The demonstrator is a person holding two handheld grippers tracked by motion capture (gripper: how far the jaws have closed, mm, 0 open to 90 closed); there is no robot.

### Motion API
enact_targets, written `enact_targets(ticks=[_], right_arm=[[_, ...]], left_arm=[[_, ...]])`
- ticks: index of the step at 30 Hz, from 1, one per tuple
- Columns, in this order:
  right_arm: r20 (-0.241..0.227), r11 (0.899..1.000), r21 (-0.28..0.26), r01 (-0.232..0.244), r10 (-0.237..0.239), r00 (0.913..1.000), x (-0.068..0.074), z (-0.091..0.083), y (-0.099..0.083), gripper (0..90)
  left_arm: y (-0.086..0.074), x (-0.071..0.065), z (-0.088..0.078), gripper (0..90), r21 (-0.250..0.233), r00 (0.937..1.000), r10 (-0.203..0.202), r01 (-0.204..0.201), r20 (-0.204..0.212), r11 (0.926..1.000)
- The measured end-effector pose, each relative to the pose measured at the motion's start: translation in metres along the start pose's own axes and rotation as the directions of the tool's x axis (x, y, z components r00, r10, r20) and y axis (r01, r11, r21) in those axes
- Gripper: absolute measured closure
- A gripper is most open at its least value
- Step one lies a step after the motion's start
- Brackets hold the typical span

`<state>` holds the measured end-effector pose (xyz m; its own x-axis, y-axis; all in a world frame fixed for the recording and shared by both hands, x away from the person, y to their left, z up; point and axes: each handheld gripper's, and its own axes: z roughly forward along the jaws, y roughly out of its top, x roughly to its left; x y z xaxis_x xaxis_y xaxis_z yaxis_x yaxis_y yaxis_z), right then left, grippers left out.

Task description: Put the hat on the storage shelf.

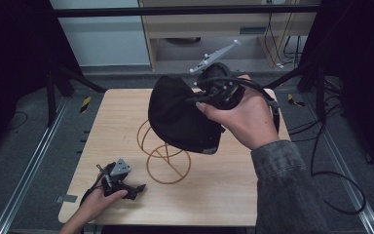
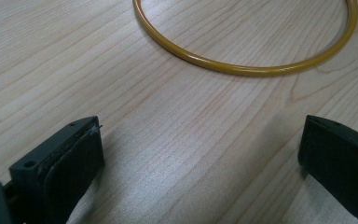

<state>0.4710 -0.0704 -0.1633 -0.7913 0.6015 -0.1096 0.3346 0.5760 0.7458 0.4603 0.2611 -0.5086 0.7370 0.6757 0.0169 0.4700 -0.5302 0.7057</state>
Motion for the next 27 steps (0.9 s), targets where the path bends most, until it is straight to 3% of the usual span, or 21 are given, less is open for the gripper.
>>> enact_targets(ticks=[10, 27], right_arm=[[-0.042, 1.000, 0.013, 0.015, -0.014, 0.9990, 0.004, 0.025, 0.021, 78.5], [-0.075, 0.999, 0.014, 0.033, -0.032, 0.9967, 0.010, 0.046, 0.037, 78.5]], left_arm=[[0.000, 0.000, 0.000, 0.0, -0.001, 1.0000, 0.000, 0.000, 0.000, 1.0000], [0.000, 0.000, 0.000, 0.0, 0.000, 1.0000, 0.000, 0.000, 0.000, 1.0000]])
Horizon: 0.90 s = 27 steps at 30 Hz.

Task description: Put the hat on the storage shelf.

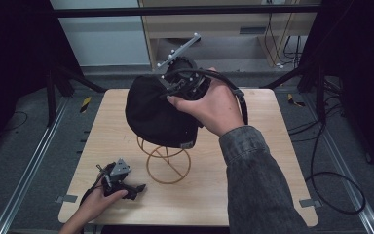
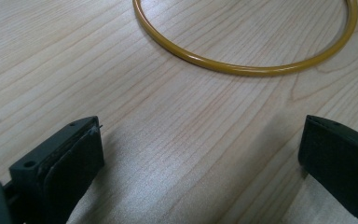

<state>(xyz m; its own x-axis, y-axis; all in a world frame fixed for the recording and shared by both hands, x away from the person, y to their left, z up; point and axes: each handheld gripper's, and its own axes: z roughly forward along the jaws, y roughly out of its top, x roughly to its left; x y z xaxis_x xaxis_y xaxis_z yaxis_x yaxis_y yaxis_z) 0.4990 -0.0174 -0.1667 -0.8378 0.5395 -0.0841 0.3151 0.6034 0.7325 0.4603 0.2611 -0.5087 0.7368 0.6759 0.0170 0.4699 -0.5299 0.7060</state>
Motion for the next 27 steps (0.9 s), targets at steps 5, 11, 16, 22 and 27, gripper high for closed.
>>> enact_targets(ticks=[5, 11, 16, 22, 27], right_arm=[[-0.006, 1.000, 0.013, -0.001, 0.002, 1.0000, 0.000, 0.007, 0.001, 78.5], [-0.010, 1.000, 0.027, 0.001, 0.000, 1.0000, -0.001, 0.016, 0.003, 78.4], [-0.009, 0.998, 0.056, 0.011, -0.010, 0.9999, 0.000, 0.027, 0.004, 78.2], [-0.005, 0.996, 0.085, 0.010, -0.010, 0.9999, 0.000, 0.036, 0.005, 78.0], [-0.007, 0.995, 0.098, 0.006, -0.006, 1.0000, -0.001, 0.044, 0.003, 77.8]], left_arm=[[0.000, 0.000, 0.000, 0.0, 0.000, 1.0000, 0.000, 0.000, 0.000, 1.0000], [0.000, 0.000, 0.000, 0.0, 0.000, 1.0000, 0.000, 0.000, 0.000, 1.0000], [0.000, 0.000, 0.000, 0.0, 0.000, 1.0000, 0.000, 0.000, 0.000, 1.0000], [0.000, 0.000, 0.000, 0.0, -0.002, 1.0000, -0.001, 0.001, 0.000, 1.0000], [0.000, 0.000, 0.000, 0.0, -0.002, 1.0000, -0.002, 0.002, 0.000, 1.0000]])
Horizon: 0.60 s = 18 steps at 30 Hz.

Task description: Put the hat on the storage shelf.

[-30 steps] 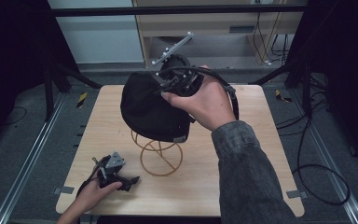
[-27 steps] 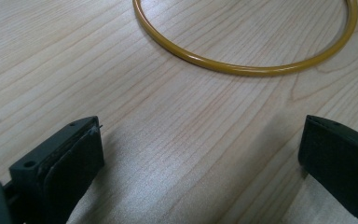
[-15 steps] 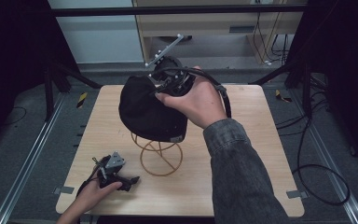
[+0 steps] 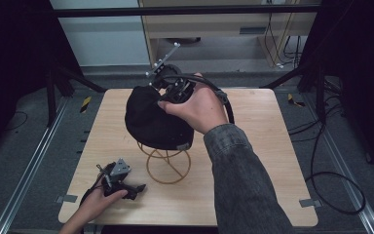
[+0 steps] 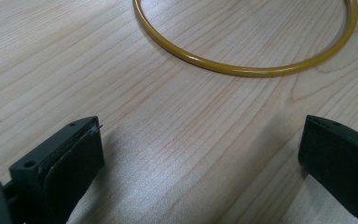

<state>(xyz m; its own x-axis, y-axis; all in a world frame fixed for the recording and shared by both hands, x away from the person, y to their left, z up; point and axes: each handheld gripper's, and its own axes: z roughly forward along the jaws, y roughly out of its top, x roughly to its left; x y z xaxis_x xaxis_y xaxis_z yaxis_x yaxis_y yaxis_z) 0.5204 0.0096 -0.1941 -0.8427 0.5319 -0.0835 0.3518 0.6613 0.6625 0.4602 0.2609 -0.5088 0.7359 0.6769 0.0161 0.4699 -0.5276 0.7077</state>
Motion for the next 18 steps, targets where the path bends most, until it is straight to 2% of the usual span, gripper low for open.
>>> enact_targets(ticks=[18], right_arm=[[-0.009, 0.999, 0.049, 0.003, -0.002, 1.0000, 0.001, 0.020, -0.006, 76.0]], left_arm=[[0.000, 0.000, 0.000, 0.0, 0.000, 1.0000, 0.001, -0.001, 0.000, 1.0000]])
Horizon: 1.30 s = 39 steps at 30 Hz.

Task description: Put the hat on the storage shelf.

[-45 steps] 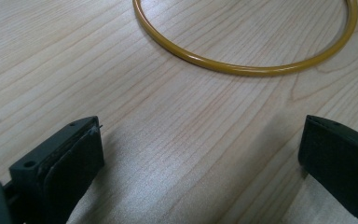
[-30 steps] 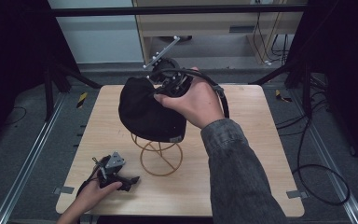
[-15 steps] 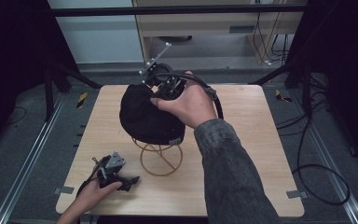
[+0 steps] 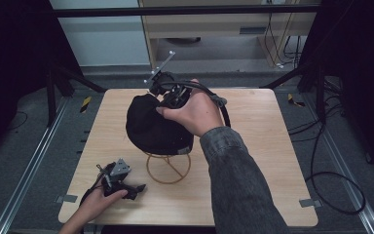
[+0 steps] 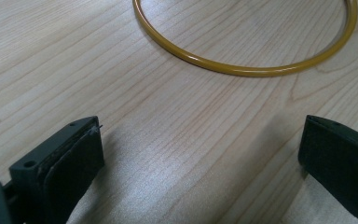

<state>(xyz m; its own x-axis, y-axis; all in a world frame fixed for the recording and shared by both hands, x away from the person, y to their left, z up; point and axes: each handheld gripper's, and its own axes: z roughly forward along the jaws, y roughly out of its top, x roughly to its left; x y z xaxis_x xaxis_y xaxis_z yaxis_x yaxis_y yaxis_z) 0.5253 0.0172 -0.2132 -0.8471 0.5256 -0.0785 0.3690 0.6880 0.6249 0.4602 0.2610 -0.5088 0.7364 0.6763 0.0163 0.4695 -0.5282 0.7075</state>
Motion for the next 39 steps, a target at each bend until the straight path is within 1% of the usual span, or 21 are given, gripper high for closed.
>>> enact_targets(ticks=[6, 11, 13, 14, 15, 20, 28, 32, 39], right_arm=[[0.003, 1.000, 0.011, 0.001, -0.001, 1.0000, 0.001, 0.003, -0.002, 74.4], [0.006, 1.000, 0.008, -0.002, 0.002, 1.0000, 0.001, 0.004, -0.004, 72.3], [0.004, 1.000, 0.001, -0.007, 0.007, 1.0000, 0.001, 0.003, -0.005, 69.1], [-0.008, 1.000, 0.000, -0.012, 0.012, 0.9999, 0.001, 0.002, -0.005, 69.1], [-0.011, 1.000, -0.005, -0.006, 0.006, 0.9999, 0.001, 0.001, -0.006, 68.5], [-0.013, 1.000, 0.001, -0.001, 0.001, 0.9999, 0.005, 0.000, -0.006, 67.2], [-0.011, 1.000, -0.015, -0.009, 0.009, 0.9999, 0.005, -0.004, -0.007, 66.8], [-0.010, 0.999, -0.034, -0.017, 0.017, 0.9998, 0.005, -0.005, -0.008, 66.5], [0.000, 0.997, -0.068, -0.023, 0.023, 0.9997, 0.008, -0.008, -0.012, 60.4]], left_arm=[[0.000, 0.000, 0.000, 0.0, 0.000, 1.0000, 0.001, -0.001, 0.000, 1.0000], [0.000, 0.000, 0.000, 0.0, 0.000, 1.0000, 0.001, -0.001, 0.000, 1.0000], [0.000, 0.000, 0.000, 0.0, 0.002, 1.0000, 0.003, -0.003, 0.000, 1.0000], [0.000, 0.000, 0.000, 0.0, 0.002, 1.0000, 0.003, -0.003, 0.000, 1.0000], [0.000, 0.000, 0.000, 0.0, 0.002, 1.0000, 0.003, -0.003, 0.000, 1.0000], [0.000, 0.000, 0.000, 0.0, 0.002, 1.0000, 0.003, -0.003, 0.000, 1.0000], [0.000, 0.000, 0.000, 0.0, 0.002, 1.0000, 0.003, -0.003, 0.000, 1.0000], [0.000, 0.000, 0.000, 0.0, 0.002, 1.0000, 0.003, -0.003, 0.001, 1.0000], [0.000, 0.000, 0.000, 0.0, 0.002, 1.0000, 0.004, -0.004, 0.001, 1.0000]])
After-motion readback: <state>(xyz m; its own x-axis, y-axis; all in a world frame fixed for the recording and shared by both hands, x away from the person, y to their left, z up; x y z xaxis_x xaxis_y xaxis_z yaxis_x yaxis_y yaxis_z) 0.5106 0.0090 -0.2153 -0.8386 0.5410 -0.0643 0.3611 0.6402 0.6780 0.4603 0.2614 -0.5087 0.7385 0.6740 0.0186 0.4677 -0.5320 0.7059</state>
